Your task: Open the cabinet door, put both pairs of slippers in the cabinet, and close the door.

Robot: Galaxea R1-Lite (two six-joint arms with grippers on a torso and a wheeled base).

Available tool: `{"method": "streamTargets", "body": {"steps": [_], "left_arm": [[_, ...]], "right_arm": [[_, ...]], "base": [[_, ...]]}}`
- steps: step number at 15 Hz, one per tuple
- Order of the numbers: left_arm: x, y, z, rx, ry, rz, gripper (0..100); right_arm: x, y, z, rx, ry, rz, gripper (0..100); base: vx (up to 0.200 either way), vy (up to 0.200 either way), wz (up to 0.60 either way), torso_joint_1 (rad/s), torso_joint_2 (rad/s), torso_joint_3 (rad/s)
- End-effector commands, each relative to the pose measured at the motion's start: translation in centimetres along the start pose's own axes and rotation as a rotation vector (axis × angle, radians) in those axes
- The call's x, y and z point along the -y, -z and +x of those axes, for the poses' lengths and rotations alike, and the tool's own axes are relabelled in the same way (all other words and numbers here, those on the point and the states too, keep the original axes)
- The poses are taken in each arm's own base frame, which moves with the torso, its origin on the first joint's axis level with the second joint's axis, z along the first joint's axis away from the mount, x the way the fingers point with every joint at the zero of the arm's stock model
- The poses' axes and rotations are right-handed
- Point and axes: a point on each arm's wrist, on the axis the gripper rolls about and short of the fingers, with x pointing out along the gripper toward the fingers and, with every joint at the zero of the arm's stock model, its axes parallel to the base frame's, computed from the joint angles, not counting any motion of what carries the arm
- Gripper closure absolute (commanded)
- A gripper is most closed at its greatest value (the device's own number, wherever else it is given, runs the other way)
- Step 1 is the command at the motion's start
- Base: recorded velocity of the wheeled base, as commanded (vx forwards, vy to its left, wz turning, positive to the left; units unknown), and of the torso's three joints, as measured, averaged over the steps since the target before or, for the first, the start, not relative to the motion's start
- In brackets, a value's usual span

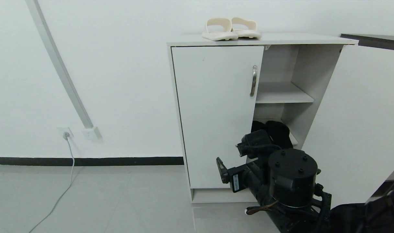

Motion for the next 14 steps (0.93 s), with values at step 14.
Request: {"method": "streamTargets", "body": {"steps": [14], "left_arm": [[0.00, 0.00, 0.01, -0.001, 0.001, 0.000, 100]], "right_arm": [[-0.13, 0.40, 0.16, -0.012, -0.002, -0.008, 0]], "base": [[0.000, 0.000, 0.00, 0.000, 0.00, 0.000]]}}
